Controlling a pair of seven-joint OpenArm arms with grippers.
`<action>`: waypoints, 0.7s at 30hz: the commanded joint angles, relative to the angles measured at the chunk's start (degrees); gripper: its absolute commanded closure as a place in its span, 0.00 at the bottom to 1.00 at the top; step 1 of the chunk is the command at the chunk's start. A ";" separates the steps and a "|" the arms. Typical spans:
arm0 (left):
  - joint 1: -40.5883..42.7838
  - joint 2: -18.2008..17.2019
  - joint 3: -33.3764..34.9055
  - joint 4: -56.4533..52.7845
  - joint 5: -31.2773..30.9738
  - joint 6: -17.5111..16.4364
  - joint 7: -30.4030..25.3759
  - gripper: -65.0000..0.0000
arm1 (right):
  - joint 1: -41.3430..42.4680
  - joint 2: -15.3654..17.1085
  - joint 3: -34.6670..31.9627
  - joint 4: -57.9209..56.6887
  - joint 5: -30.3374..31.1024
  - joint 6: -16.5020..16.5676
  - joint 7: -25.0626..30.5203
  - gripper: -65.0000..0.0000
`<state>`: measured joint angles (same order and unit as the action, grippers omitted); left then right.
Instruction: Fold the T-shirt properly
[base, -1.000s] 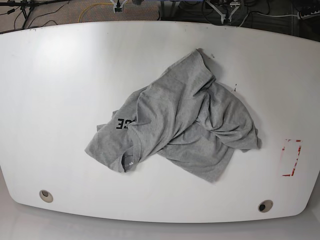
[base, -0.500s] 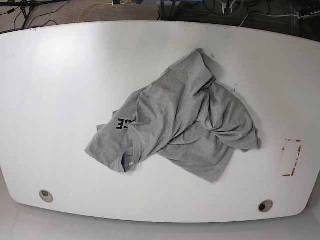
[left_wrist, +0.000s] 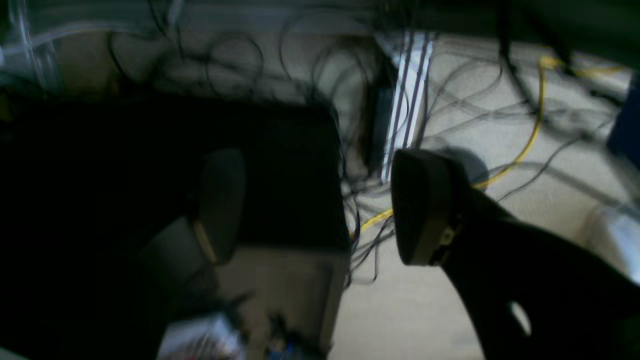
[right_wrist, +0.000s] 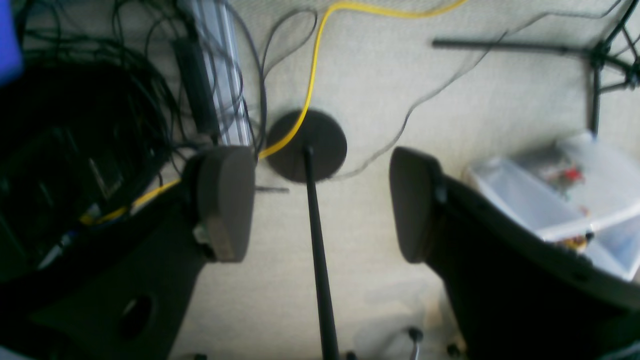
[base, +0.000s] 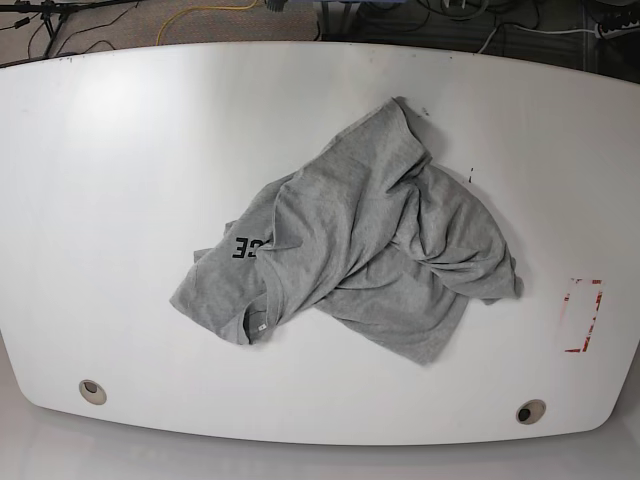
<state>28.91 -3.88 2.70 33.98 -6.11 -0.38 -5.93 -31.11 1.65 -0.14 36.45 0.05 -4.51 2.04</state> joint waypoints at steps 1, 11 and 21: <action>0.31 -0.68 -0.20 0.00 -0.07 0.31 -0.74 0.37 | -0.24 0.26 0.28 0.10 -0.21 -0.16 0.89 0.38; 5.17 -0.84 -0.48 7.83 -0.19 0.46 0.97 0.36 | -6.96 -0.05 -0.20 4.29 0.36 -0.07 1.11 0.38; 12.45 -0.44 -4.48 21.31 0.29 0.43 1.43 0.37 | -12.95 0.33 -0.12 14.68 -0.22 0.19 0.65 0.38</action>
<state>39.90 -4.25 -1.19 52.86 -5.89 -0.01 -4.21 -42.87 1.78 -0.40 48.58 0.23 -4.34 1.80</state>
